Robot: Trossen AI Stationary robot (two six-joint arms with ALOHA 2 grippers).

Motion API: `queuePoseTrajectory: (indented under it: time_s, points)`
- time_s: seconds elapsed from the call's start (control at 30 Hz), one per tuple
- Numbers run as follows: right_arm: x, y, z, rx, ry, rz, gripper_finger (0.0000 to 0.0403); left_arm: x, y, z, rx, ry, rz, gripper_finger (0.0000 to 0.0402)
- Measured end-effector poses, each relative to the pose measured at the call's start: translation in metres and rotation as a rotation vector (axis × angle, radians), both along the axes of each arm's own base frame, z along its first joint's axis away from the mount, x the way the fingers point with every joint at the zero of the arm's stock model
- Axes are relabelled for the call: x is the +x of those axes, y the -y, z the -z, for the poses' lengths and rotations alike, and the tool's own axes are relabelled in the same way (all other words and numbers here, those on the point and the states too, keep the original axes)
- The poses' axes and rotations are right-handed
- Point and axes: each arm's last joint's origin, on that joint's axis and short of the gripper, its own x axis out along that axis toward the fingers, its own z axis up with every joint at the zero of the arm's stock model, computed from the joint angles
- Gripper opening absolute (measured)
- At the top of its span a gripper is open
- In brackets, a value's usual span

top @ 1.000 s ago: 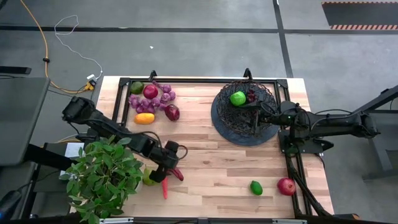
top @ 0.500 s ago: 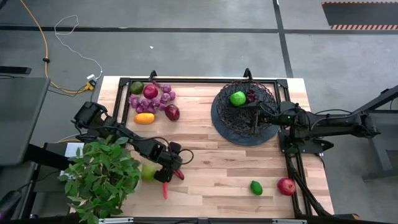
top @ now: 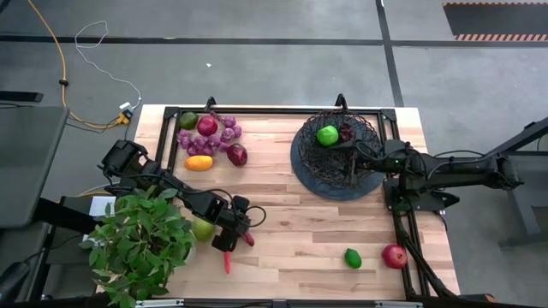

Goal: Build produce basket
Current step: Put the red chili pepper into the black wire basket

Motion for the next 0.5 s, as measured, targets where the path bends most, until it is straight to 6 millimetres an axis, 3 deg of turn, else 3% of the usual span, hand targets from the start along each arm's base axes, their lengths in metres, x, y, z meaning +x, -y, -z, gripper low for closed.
queuePoseTrajectory:
  time_s: [0.23, 0.5]
  points:
    - [-0.0001, 0.0000, 0.0013, 0.002, -0.014, 0.000, 0.0234, 0.0000, -0.0002, 0.0001, 0.005, 0.002, -0.002, 0.0157]
    - [-0.0001, 0.0000, 0.0013, 0.002, -0.013, 0.001, 0.0234, -0.0029, -0.0023, -0.0059, 0.036, 0.011, 0.017, 0.0124]
